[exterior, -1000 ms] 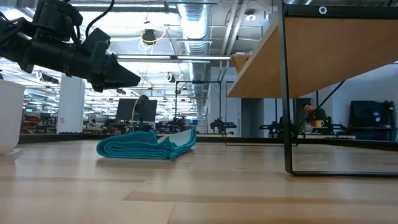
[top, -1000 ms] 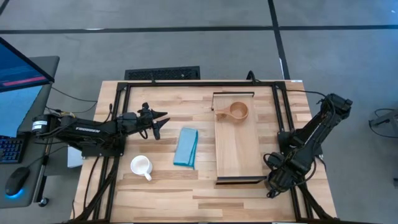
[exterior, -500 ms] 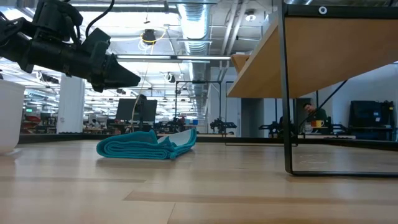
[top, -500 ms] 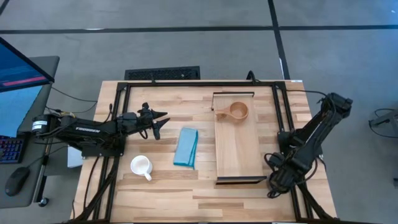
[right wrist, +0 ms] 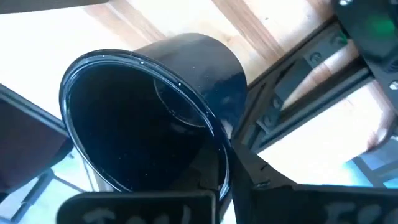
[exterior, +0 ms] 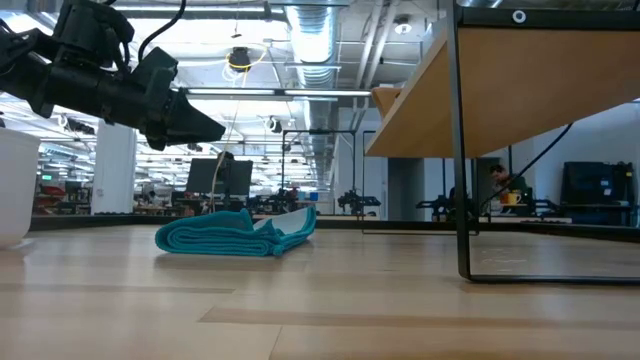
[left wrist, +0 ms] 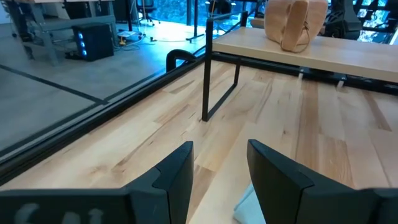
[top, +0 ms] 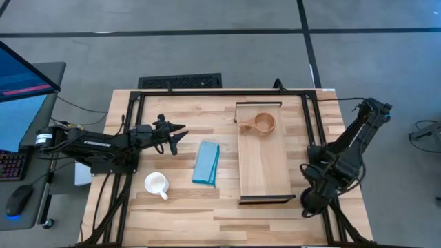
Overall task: Stack small to large cups/mugs on shelf
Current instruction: Put the black mug on the shelf
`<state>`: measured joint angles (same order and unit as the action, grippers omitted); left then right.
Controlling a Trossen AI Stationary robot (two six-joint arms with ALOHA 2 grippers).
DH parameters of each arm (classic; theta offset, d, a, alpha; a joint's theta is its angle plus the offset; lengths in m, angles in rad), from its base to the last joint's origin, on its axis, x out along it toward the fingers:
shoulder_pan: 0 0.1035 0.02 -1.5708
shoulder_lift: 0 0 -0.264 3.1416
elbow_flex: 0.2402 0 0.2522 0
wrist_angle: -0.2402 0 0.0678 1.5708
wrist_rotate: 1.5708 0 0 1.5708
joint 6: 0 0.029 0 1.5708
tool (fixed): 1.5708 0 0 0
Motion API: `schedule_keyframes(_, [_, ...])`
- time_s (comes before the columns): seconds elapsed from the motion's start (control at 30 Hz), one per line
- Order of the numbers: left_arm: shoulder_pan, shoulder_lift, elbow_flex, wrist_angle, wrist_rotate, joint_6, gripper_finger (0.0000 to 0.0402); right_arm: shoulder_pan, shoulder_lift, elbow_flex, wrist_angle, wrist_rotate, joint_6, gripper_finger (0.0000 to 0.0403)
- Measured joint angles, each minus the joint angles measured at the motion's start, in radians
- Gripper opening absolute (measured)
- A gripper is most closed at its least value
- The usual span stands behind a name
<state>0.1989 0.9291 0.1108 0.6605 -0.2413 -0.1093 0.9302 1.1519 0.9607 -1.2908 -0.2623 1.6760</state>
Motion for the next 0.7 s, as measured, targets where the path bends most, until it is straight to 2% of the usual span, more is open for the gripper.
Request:
schedule_keyframes(0.3, [0.000,0.000,0.000,0.000,0.000,0.000,0.0142,0.000,-0.067,0.074,-0.094,0.007,0.000,0.0029])
schedule_keyframes(0.5, [0.000,0.000,0.000,0.000,0.000,-0.010,0.0142,0.000,-0.112,0.110,-0.131,0.061,0.000,0.0029])
schedule_keyframes(0.7, [0.000,0.000,0.000,-0.025,0.000,-0.031,0.0142,-0.003,-0.121,0.187,-0.262,0.069,0.017,0.0029])
